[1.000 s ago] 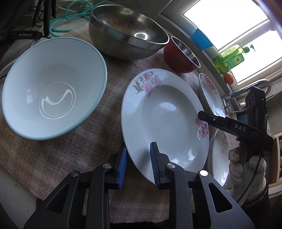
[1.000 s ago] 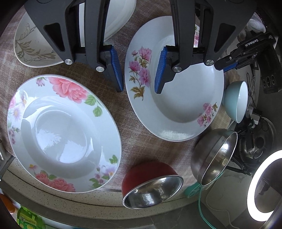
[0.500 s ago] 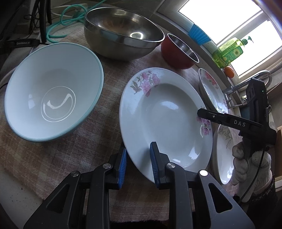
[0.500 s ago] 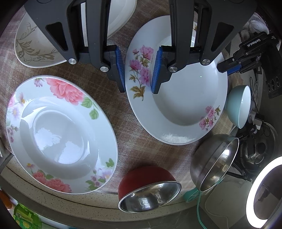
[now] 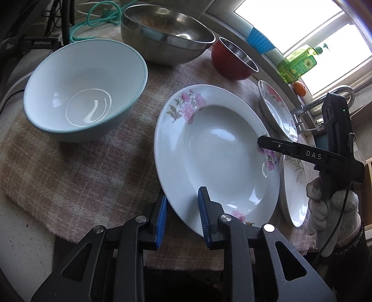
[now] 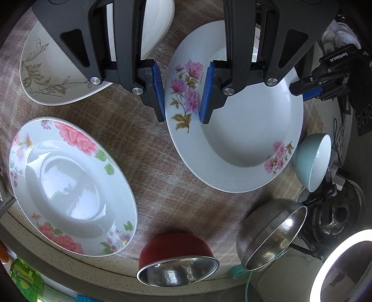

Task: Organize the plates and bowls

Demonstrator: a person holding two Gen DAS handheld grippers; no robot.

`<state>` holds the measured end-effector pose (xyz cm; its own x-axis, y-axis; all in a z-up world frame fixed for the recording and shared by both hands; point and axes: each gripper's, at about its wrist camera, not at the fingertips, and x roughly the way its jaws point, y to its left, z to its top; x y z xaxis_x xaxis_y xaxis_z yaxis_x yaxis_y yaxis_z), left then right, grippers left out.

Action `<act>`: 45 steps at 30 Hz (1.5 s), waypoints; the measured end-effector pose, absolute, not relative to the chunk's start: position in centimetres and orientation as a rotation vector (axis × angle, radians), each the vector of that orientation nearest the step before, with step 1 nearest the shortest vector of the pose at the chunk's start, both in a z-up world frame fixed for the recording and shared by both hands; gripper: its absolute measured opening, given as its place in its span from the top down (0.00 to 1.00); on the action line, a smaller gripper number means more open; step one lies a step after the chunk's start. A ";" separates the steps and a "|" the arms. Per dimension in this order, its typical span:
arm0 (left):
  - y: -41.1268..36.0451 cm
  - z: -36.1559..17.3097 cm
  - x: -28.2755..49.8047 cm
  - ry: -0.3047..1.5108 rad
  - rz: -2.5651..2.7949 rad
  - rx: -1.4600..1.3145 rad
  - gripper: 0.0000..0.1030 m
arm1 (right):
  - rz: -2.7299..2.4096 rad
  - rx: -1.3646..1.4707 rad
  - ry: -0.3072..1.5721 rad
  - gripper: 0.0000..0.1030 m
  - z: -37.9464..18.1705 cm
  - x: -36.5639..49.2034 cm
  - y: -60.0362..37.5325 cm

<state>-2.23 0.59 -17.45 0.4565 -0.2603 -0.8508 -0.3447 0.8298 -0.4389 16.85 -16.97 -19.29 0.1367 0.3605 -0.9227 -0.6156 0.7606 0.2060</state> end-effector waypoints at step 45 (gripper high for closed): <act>-0.5 -16.7 -4.3 1.117 0.073 -0.544 0.76 | 0.710 -0.264 1.132 0.54 -17.1 15.3 -16.3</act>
<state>-4.27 -0.45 -16.71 0.4500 -0.2114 -0.8676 -0.3223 0.8676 -0.3786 15.26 -16.32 -17.09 0.2371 0.3820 -0.8932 -0.6375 0.7550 0.1537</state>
